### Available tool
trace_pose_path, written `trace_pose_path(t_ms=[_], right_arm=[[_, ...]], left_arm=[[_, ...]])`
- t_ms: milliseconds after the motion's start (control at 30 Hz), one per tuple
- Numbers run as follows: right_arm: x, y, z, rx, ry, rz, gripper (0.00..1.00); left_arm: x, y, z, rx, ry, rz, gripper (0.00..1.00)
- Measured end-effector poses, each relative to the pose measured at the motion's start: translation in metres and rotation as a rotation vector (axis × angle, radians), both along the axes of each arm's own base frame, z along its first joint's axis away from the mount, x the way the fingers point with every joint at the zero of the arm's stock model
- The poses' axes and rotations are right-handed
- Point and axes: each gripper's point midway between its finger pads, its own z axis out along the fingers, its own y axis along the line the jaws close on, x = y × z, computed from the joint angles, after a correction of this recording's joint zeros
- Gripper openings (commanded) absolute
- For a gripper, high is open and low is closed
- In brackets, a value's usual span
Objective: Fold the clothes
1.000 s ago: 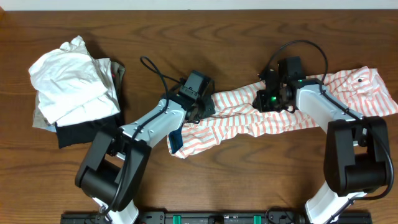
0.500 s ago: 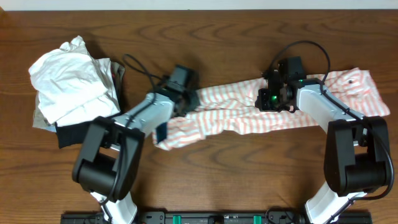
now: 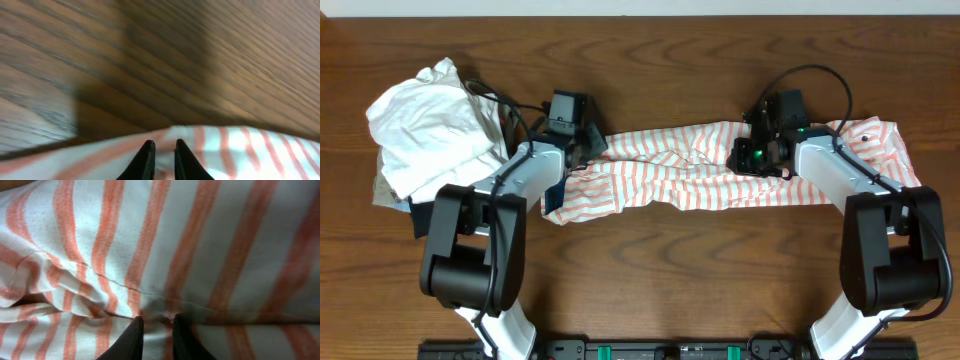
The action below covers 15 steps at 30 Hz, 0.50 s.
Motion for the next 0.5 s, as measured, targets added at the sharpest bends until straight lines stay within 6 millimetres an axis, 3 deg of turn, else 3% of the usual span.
trace_pose_path(t_ms=[233,500], right_arm=[[0.009,-0.036,-0.002,-0.044,-0.006,-0.092,0.25],[0.015,-0.074,-0.003,-0.069,-0.012,-0.181,0.34]], left_arm=[[0.004,0.026,-0.001,0.023,-0.001,0.045,0.16],[0.005,0.029,-0.001,0.028,-0.001,0.048,0.16]])
